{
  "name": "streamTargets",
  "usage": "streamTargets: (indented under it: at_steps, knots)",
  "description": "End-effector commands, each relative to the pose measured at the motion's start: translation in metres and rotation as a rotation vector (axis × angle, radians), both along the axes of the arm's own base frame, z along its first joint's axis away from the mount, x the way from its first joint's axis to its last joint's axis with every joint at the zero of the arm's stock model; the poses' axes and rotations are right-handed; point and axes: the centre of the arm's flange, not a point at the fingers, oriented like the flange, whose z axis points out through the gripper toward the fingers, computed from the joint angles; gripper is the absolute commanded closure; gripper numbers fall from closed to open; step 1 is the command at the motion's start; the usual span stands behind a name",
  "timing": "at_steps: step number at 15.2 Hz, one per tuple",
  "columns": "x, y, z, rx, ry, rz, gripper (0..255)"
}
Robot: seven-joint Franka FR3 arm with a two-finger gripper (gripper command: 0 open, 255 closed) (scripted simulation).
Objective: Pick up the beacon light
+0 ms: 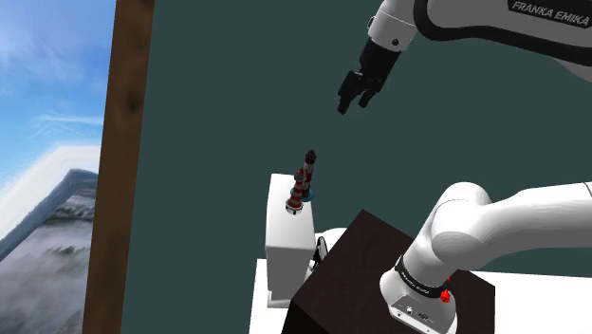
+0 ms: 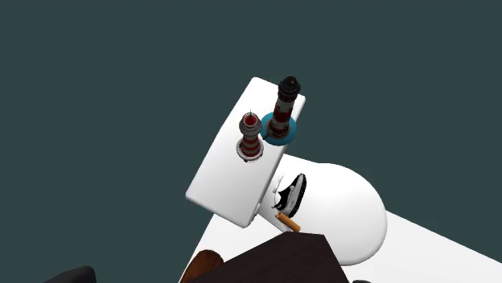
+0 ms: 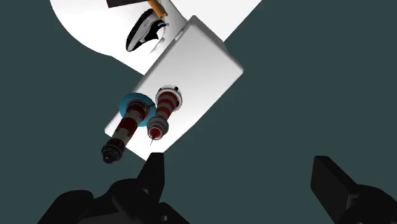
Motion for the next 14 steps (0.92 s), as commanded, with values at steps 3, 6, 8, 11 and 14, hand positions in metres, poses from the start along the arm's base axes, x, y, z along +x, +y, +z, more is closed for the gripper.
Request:
streamTargets:
  at_steps: [3, 6, 8, 11, 14]
  knots:
    - [0.014, -0.009, -0.019, -0.002, -0.008, -0.032, 0]
    - [0.035, -0.023, -0.048, -0.006, -0.019, -0.080, 0]
    - [0.049, -0.034, -0.067, -0.008, -0.026, -0.112, 0]
    - [0.069, -0.050, -0.095, -0.012, -0.038, -0.160, 0]
    - [0.089, -0.067, -0.123, -0.015, -0.049, -0.208, 0]
